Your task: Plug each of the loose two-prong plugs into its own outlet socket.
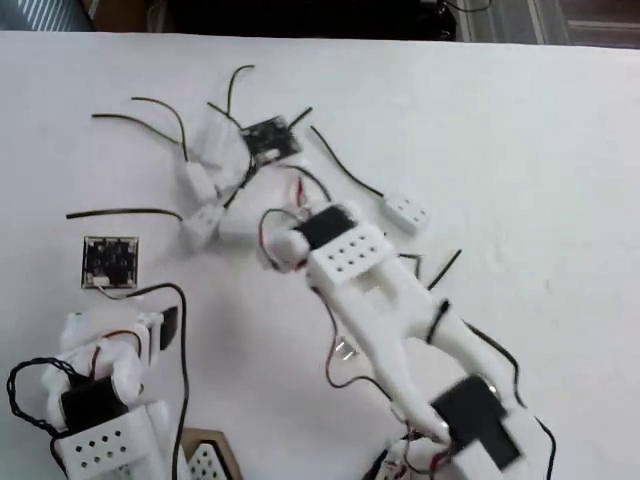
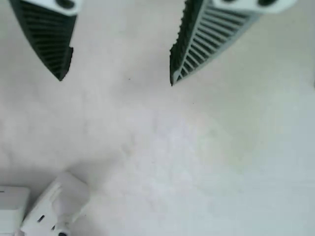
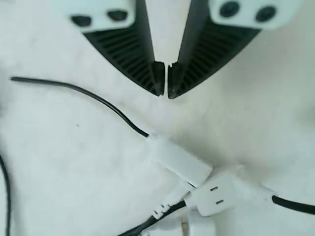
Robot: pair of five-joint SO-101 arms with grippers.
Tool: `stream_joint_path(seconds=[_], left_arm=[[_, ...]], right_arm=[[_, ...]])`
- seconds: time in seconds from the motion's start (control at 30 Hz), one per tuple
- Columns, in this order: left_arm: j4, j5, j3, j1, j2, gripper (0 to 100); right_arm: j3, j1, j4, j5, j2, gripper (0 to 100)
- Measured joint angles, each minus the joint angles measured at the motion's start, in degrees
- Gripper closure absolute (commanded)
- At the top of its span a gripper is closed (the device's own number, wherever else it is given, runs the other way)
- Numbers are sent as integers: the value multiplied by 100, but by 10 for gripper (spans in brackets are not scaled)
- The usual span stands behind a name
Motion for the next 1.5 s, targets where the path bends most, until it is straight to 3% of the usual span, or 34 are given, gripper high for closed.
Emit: stream_joint_path(seconds=[0.23,0.43,0.67,1.0,1.5], left_arm=[[0,0,0,0,0,687],[0,0,18,0,0,687],[0,0,53,0,0,687],[0,0,62,0,0,687],[0,0,97,0,0,687]], right_arm=[[413,273,1442,0,-1152,978],[1424,1037,1231,123,-1829,960],[1837,2286,97,2048,-1864,788],[870,2673,-703,2444,290,783],[-1829,2963,-738,2462,3464,787]])
